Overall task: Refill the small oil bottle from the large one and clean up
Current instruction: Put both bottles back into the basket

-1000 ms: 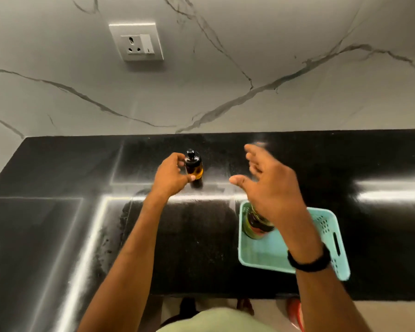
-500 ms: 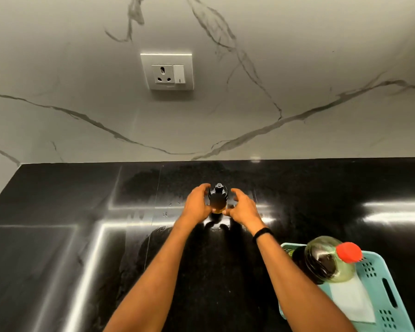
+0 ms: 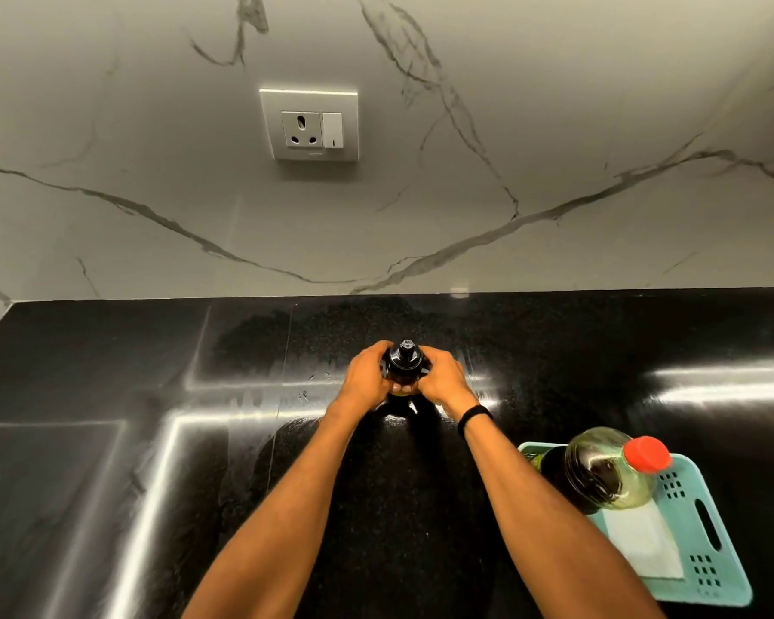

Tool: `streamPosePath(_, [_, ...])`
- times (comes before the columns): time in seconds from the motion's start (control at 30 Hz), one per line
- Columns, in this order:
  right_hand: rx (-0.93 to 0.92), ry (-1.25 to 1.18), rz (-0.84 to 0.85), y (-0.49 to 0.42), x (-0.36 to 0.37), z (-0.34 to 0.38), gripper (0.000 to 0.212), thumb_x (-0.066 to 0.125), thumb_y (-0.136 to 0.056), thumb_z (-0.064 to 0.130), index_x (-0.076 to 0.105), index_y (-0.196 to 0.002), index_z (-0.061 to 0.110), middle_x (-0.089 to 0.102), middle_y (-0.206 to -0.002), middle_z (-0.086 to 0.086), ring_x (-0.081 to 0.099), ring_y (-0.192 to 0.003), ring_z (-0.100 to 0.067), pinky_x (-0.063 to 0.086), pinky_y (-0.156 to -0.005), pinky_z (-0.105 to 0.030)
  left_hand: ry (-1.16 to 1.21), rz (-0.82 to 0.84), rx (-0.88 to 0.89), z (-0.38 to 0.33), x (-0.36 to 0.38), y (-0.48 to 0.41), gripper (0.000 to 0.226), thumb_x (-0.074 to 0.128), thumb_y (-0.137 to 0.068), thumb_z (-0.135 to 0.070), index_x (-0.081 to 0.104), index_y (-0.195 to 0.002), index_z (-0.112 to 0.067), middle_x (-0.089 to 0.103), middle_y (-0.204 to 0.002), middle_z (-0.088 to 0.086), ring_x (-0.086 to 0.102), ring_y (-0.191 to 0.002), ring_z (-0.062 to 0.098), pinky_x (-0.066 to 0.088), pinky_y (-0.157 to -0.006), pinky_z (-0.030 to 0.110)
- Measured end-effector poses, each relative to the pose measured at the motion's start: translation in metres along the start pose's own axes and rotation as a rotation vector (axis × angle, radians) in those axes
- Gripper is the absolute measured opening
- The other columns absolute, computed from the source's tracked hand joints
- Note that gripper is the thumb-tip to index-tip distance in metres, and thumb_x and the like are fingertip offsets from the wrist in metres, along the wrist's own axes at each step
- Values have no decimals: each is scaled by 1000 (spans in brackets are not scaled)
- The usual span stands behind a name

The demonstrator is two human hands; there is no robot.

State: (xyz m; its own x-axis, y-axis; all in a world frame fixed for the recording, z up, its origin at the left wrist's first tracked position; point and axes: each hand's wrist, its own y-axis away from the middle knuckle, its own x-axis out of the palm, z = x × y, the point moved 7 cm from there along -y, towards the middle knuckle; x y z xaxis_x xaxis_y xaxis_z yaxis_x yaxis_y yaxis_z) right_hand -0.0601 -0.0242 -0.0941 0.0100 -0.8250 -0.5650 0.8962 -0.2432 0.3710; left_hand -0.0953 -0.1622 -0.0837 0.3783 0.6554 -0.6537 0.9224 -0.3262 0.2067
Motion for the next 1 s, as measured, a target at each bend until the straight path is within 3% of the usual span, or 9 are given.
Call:
streamPosePath(0.2, [-30,-5,-40,37,-2,-4,68,89,-64,8,65,-125,26,71,-117,4,62,-111,-11,51,-96,-27,-24,-7,55,-5,3,32,59,79,-71,-5,59,-125,-16,68,-119,2,64,-108,20,46,-87,25])
streamPosePath(0.47, [-121,-36,-79,145,-30,-3,65,83,-70,5,63,-126,32,69,-118,12,61,-108,-2,51,-90,-14,-160,-71,118,-37,-4,134,67,78,-77,-18,48,-133,-39,60,-131,-12,58,-119,15,50,-96,41])
streamPosePath(0.6, [-143,-79,-79,202,-55,-15,69,81,-67,4,62,-126,35,70,-117,13,64,-109,-4,55,-94,-28,-132,-25,152,-74,1,189,68,81,-76,-24,47,-133,-42,60,-131,-16,58,-118,11,51,-96,42])
streamPosePath(0.67, [-147,-96,-79,230,-75,-27,65,79,-68,3,64,-125,32,71,-115,14,63,-105,0,53,-93,-24,-136,1,187,-97,14,212,71,82,-75,-23,46,-133,-41,59,-131,-18,57,-118,8,52,-97,39])
streamPosePath(0.73, [-146,-82,-91,254,-97,-40,64,80,-69,4,64,-124,32,70,-111,18,60,-101,6,50,-91,-14,-118,21,210,-118,28,231,70,82,-76,-25,47,-134,-41,57,-130,-21,57,-112,5,51,-94,33])
streamPosePath(0.8, [-116,-70,-96,273,-119,-61,67,83,-69,8,62,-126,36,69,-113,18,61,-104,3,50,-93,-16,-113,33,236,-140,49,244,68,82,-76,-27,48,-135,-38,55,-124,-24,54,-95,2,50,-87,26])
streamPosePath(0.87, [-81,-56,-103,283,-139,-84,72,85,-69,12,59,-130,38,69,-119,14,62,-111,-6,48,-98,-20,-125,34,262,-160,72,251,67,81,-77,-26,47,-134,-37,56,-121,-21,49,-86,2,50,-82,25])
streamPosePath(1.0, [-46,-53,-138,290,-177,-124,71,83,-71,5,59,-129,39,66,-125,15,59,-116,-6,43,-102,-16,-169,23,255,-191,120,252,65,74,-83,-18,41,-133,-42,55,-112,-8,55,-93,11,53,-80,31])
